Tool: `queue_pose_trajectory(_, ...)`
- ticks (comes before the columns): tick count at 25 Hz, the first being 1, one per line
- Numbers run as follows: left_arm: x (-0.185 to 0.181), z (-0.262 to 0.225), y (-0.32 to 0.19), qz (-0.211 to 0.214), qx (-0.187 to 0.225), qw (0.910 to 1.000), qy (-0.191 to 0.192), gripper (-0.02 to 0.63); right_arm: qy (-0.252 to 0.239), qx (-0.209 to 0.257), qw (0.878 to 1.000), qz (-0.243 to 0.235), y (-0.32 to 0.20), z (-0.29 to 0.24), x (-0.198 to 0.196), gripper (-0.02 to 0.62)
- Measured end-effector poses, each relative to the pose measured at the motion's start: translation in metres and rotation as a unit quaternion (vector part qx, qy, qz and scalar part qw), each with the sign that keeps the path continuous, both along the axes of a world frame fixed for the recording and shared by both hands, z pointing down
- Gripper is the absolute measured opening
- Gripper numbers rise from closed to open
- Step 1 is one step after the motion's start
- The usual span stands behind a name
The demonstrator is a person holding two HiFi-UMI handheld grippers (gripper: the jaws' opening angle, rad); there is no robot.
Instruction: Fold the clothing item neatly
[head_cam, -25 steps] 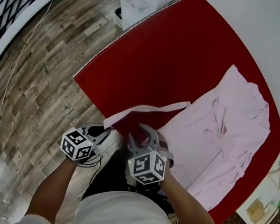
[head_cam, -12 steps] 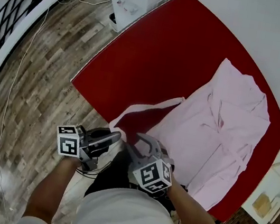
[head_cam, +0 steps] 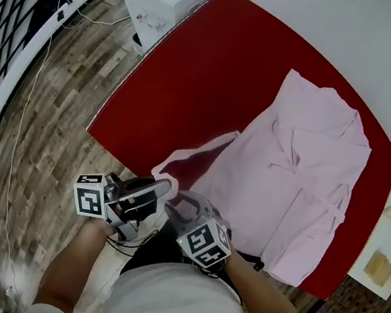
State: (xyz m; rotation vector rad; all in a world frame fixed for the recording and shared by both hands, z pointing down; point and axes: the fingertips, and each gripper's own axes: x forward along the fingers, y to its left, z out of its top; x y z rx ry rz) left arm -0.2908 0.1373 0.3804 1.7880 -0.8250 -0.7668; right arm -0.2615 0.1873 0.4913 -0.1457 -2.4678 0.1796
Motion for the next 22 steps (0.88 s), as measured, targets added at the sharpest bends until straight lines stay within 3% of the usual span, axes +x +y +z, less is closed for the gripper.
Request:
queue_pose_trajectory(4, 0.009, -0.012, -0.015, 0.017, 0.015, 0.9997, -0.001, 0.009, -0.012, -0.036, 0.998, 0.056, -0.017, -0.009, -0.004, 0.13)
queue_pose_trajectory(5, 0.012, -0.015, -0.018, 0.024, 0.018, 0.9995, -0.005, 0.009, -0.013, -0.038, 0.997, 0.069, -0.022, -0.012, -0.002, 0.072)
queue_pose_trajectory(7, 0.019, -0.02, -0.023, 0.039, 0.026, 0.9987, -0.018, 0.009, -0.015, -0.034, 0.995, 0.091, -0.035, -0.019, 0.006, 0.031)
queue_pose_trajectory(13, 0.046, -0.032, -0.044, 0.095, 0.059, 0.9908, -0.076, 0.011, -0.017, -0.008, 0.986, 0.163, -0.085, -0.042, 0.048, 0.021)
queue_pose_trajectory(22, 0.104, -0.046, -0.084, 0.165, 0.095, 0.977, -0.096, 0.011, -0.02, 0.053, 0.949, 0.309, -0.161, -0.076, 0.127, 0.021)
